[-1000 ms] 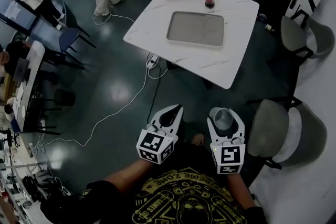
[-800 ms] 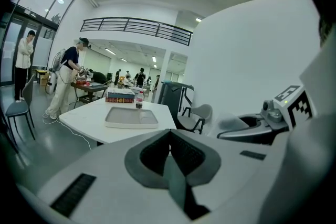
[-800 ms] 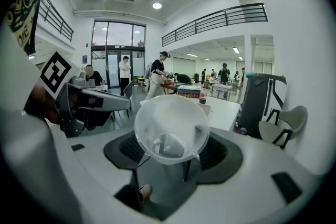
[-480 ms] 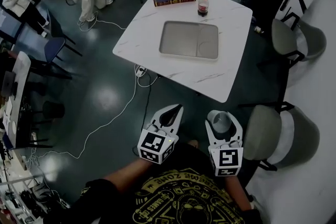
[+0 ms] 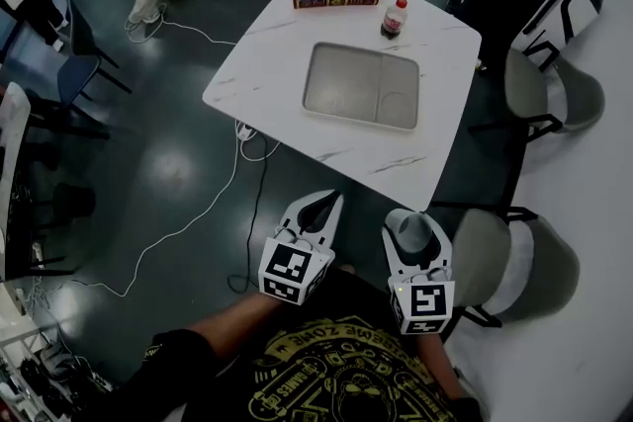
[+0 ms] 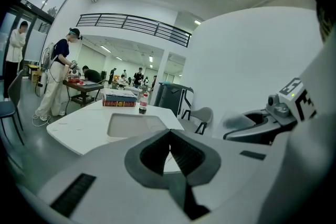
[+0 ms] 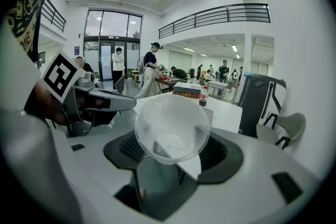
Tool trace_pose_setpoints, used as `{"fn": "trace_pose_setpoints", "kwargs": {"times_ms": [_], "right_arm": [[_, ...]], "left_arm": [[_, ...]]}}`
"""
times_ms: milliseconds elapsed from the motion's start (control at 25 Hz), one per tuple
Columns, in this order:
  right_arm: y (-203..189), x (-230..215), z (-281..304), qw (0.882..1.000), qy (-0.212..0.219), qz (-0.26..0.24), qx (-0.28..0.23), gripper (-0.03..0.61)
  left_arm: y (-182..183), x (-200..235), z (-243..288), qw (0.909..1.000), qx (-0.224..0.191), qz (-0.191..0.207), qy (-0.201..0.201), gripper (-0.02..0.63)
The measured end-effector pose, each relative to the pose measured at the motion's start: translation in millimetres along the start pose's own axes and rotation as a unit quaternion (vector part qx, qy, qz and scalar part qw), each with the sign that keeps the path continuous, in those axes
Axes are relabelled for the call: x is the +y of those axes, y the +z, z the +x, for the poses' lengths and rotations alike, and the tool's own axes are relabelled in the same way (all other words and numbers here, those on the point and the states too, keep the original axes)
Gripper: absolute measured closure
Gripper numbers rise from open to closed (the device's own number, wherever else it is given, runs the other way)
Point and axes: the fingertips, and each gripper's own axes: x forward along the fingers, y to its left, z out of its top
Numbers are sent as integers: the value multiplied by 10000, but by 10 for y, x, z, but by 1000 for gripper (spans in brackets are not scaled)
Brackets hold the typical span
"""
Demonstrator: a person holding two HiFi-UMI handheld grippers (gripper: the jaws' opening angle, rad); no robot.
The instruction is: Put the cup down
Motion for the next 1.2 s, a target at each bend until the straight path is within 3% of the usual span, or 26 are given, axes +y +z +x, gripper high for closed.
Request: {"fn": "trace_pose_setpoints", "kwargs": {"times_ms": [640,1200], "right_arm": [[387,241,505,9997,-237,7,-70,305],[632,372,968,9996,116,-232,-91,305]], "left_arm": [[283,598,25,9995,-173,43,-245,603],[293,1044,4,9993,-219,-255,172,603]]}}
